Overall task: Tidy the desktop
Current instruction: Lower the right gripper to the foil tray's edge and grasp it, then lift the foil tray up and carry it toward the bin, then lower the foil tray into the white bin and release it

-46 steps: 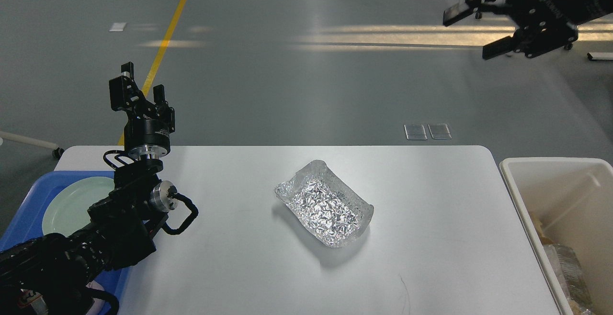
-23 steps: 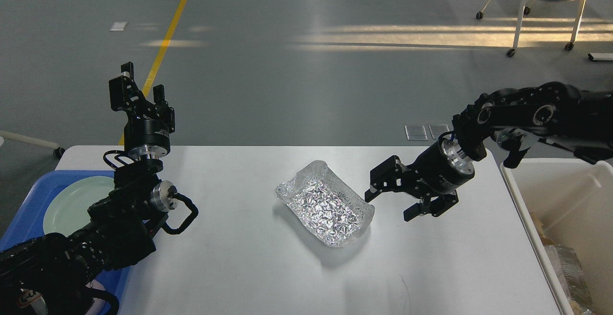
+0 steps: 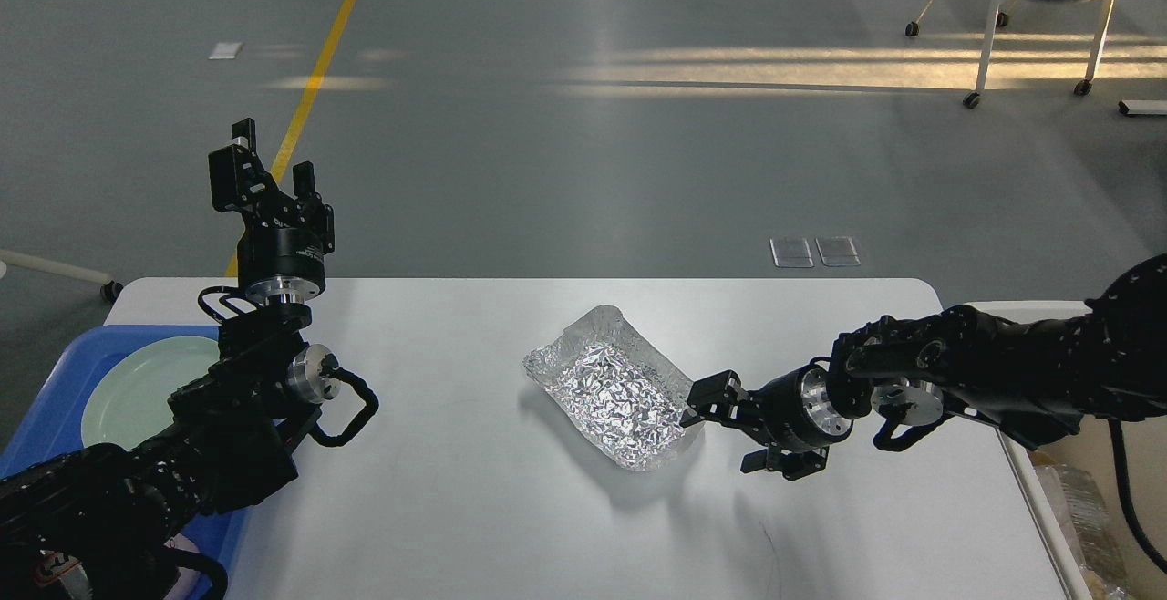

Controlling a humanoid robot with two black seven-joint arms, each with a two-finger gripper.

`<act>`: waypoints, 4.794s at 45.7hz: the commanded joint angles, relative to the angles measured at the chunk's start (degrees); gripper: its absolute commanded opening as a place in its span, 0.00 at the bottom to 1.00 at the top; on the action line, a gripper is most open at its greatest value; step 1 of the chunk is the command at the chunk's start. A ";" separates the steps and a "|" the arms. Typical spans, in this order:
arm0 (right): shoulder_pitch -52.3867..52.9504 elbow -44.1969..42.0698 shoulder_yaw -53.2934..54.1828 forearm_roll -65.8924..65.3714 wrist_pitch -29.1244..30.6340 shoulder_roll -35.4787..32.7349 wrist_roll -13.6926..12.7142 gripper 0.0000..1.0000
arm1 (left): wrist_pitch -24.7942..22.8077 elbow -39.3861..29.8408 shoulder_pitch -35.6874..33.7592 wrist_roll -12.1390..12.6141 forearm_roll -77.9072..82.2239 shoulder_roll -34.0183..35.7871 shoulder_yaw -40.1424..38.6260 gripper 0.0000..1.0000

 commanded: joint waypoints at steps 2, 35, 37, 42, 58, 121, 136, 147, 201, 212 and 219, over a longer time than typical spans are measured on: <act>-3.52 -3.30 0.03 6.67 -3.17 1.49 0.00 0.98 | 0.00 0.00 0.00 0.00 -0.06 0.00 0.00 0.96; -9.59 -3.83 6.10 9.75 -9.14 4.22 0.18 0.00 | 0.00 0.00 0.00 0.00 -0.06 0.00 0.00 0.96; -9.59 -3.83 6.10 9.75 -9.23 4.40 0.26 0.00 | 0.00 0.00 0.00 0.00 0.03 0.00 0.00 0.96; -9.59 -3.74 6.10 9.75 -9.23 4.40 0.35 0.00 | 0.00 0.00 0.00 0.00 0.03 0.00 0.00 0.96; -7.31 -2.43 6.18 9.66 -8.09 4.49 0.79 0.00 | 0.00 0.00 0.00 0.00 -0.06 0.00 0.00 0.96; 68.72 38.27 -0.32 -14.85 32.23 -34.01 -4.74 0.00 | 0.00 0.00 0.00 0.00 -0.06 0.09 0.00 0.96; 49.32 18.96 -4.54 -27.16 31.29 -32.43 -4.57 0.00 | 0.00 0.00 0.00 0.00 -0.06 0.00 0.00 0.96; 27.34 -0.74 -4.63 -30.42 17.94 -29.88 -4.48 0.00 | 0.00 0.00 0.00 0.00 -0.06 0.00 0.00 0.96; -5.81 -25.63 -29.59 -37.63 -16.17 -24.08 -4.48 0.36 | 0.00 0.00 0.00 0.00 -0.06 0.00 0.00 0.96; -6.34 -25.63 -29.24 -37.45 -17.67 -23.73 -4.48 0.96 | 0.00 0.00 0.00 0.00 -0.06 0.09 0.00 0.96; -5.64 -25.19 -28.80 -37.36 -17.58 -23.64 -4.48 1.00 | 0.00 0.00 0.00 0.00 -0.06 0.00 0.00 0.96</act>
